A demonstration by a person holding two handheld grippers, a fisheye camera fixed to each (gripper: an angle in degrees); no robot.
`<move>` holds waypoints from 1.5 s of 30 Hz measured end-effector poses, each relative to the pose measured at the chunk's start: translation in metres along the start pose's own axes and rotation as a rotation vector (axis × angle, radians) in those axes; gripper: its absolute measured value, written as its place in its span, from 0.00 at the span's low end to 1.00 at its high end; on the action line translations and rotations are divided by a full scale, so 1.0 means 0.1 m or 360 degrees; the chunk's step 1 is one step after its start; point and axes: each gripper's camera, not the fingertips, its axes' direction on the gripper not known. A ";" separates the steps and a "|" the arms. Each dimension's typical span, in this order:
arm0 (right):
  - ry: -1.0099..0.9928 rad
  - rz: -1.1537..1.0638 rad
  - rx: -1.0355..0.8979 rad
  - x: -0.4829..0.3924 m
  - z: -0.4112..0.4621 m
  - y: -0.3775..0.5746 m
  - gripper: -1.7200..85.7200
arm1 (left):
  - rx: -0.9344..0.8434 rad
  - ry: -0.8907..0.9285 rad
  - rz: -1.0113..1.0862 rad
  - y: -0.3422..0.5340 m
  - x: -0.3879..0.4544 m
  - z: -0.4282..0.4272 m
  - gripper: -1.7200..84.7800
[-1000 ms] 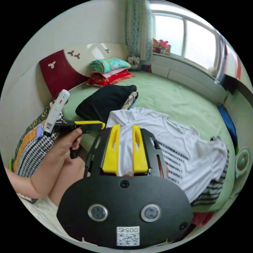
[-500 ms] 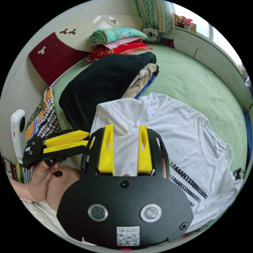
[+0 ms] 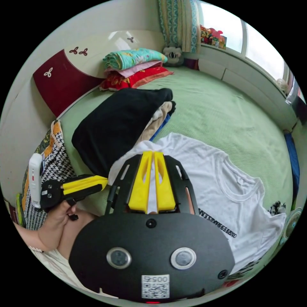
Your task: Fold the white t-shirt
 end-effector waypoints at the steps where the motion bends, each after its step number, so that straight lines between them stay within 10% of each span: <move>1: 0.0035 0.0003 0.0030 0.08 -0.11 -0.01 0.01 | 0.0016 0.0008 0.0022 0.02 0.02 -0.03 0.05; 17: -0.0032 0.0383 -0.0254 1.26 -0.30 0.61 0.16 | -0.0088 0.0157 0.0301 -0.11 0.40 0.16 0.08; 45: -0.0251 0.0376 -0.0469 1.45 -0.83 1.12 0.06 | -0.0226 -0.0069 0.0214 -0.22 0.76 0.49 0.05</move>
